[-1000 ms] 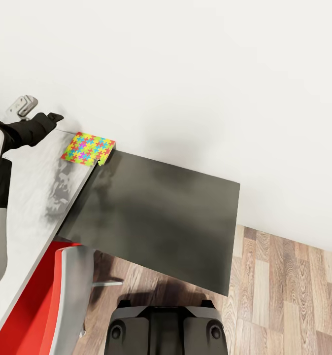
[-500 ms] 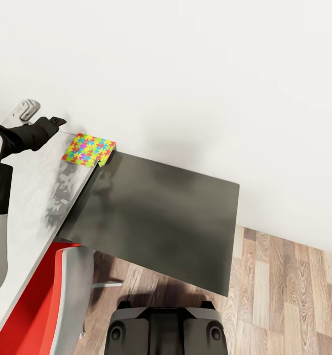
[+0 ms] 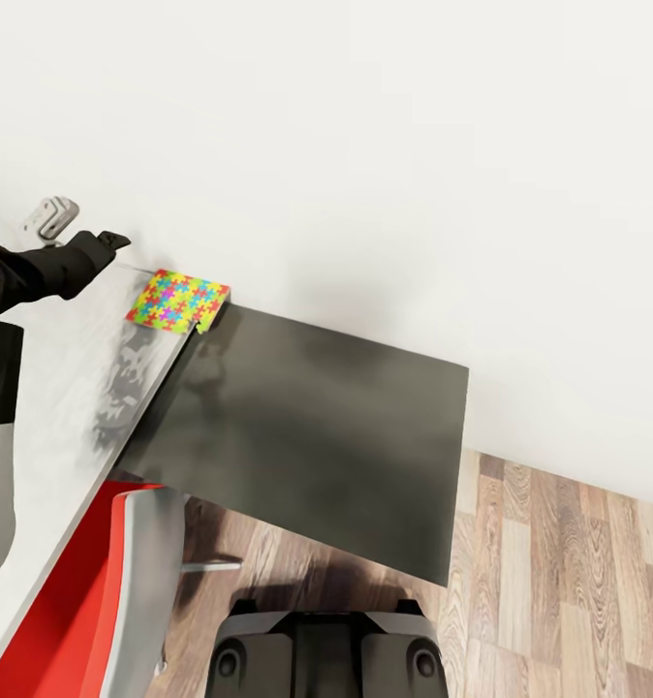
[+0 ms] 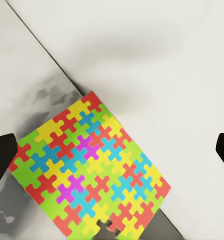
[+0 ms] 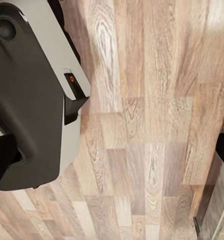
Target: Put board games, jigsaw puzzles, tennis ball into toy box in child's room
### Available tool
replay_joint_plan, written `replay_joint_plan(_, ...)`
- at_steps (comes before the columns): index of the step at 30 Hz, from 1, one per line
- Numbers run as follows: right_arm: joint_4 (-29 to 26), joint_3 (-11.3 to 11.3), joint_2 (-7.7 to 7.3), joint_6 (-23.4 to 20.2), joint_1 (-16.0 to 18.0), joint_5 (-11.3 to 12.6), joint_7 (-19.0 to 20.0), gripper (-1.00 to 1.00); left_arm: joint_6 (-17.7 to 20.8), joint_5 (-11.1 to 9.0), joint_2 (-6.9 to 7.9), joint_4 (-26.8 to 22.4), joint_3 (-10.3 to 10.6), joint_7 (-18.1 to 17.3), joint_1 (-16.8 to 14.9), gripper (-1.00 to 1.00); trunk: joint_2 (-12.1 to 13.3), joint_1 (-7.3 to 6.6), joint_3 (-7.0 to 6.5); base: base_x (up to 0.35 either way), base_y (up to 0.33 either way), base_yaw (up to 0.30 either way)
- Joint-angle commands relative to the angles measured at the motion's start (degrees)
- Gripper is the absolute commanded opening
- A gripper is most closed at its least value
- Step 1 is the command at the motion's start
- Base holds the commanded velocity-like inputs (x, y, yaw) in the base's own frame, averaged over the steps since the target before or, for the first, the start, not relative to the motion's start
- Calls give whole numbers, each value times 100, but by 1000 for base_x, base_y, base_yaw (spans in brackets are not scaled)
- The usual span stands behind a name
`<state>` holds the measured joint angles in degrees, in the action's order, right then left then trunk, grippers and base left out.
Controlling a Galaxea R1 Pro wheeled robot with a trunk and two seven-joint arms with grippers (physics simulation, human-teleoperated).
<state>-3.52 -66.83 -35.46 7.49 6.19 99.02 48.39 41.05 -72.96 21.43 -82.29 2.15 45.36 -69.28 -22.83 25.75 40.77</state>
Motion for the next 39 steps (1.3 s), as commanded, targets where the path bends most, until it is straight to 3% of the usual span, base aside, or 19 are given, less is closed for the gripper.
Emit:
replay_joint_plan(1, -8, -46, -6, 41, 5, 26, 0, 100, 2, -103, 5, -44, 12, 108, -4, 100, -9, 4, -2, 0, 0, 0)
replay_joint_plan(7, -5, -39, -10, 42, 21, 28, -3, 100, 33, -301, 3, -164, 48, 310, 4, 100, -9, 4, -58, 0, 0, 0)
replay_joint_plan(14, 11, -31, -15, 42, 41, 26, 0, 100, 80, -725, 2, -421, 257, 859, 9, 100, -9, 4, -123, 0, 0, 0)
replay_joint_plan(25, 28, -16, -21, 71, 70, 29, 1, 100, 93, -1198, 0, -800, 373, 1424, 10, 100, -9, 4, -227, 0, 0, 0)
replay_joint_plan(28, 32, -11, -42, 166, 99, 33, 7, 100, 108, -1418, -74, -903, 396, 1622, 11, 100, -9, 4, -255, 0, 0, 0)
replay_joint_plan(34, 30, -6, -89, 236, 139, 58, 10, 100, 189, -1503, -236, -937, 407, 1755, 11, 100, -9, 4, -312, 0, 0, 0)
replay_joint_plan(37, 29, -1, -128, 276, 205, 86, 9, 100, 275, -1545, -466, -955, 480, 1907, 11, 100, -9, 4, -340, 0, 0, 0)
replay_joint_plan(39, 30, 1, -137, 286, 238, 92, 8, 100, 293, -1552, -544, -957, 545, 1961, 10, 100, -9, 4, -359, 0, 0, 0)
